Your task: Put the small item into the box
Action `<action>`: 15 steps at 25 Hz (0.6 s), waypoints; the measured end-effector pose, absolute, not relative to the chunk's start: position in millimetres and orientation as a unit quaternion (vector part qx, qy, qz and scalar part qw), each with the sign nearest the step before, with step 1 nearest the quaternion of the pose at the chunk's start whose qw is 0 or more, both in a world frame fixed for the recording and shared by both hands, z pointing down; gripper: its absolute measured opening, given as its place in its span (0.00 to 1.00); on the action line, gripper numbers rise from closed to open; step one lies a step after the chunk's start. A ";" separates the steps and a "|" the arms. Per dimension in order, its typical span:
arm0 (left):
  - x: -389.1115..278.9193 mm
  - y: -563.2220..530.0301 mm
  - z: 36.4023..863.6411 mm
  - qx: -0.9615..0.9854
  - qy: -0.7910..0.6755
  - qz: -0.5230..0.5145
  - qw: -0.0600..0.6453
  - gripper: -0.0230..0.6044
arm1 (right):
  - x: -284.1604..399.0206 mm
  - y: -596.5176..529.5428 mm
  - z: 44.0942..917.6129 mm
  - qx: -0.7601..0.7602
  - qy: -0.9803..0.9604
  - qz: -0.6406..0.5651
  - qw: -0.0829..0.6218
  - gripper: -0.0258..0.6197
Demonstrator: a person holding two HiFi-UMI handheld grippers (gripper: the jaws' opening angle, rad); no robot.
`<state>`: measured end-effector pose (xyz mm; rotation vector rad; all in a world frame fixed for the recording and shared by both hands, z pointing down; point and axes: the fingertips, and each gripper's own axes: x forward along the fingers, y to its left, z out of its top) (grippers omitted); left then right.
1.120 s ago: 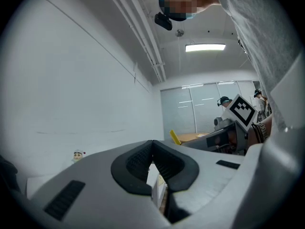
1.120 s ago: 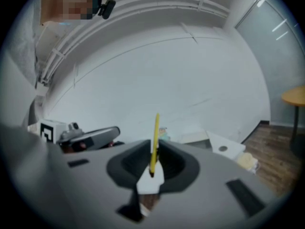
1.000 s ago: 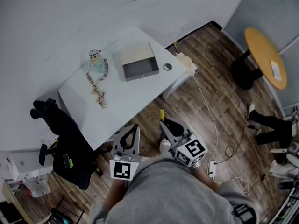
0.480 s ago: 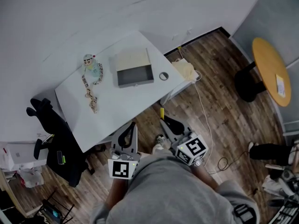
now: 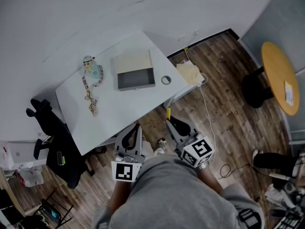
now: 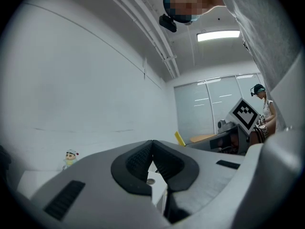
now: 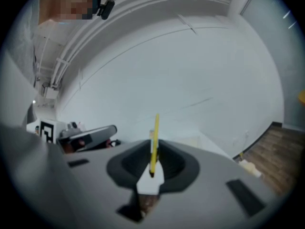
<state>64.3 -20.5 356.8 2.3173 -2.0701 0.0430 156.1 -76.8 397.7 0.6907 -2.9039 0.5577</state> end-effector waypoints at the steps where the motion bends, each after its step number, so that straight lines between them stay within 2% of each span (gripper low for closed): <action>1: 62.6 -22.3 357.9 0.744 -0.667 0.013 0.019 0.09 | 154.7 -79.0 399.8 0.226 -0.955 0.186 0.054 0.14; 15: 11.8 -82.3 368.9 0.746 -0.665 0.022 0.025 0.09 | 113.5 -136.3 404.0 0.234 -0.954 0.172 0.079 0.14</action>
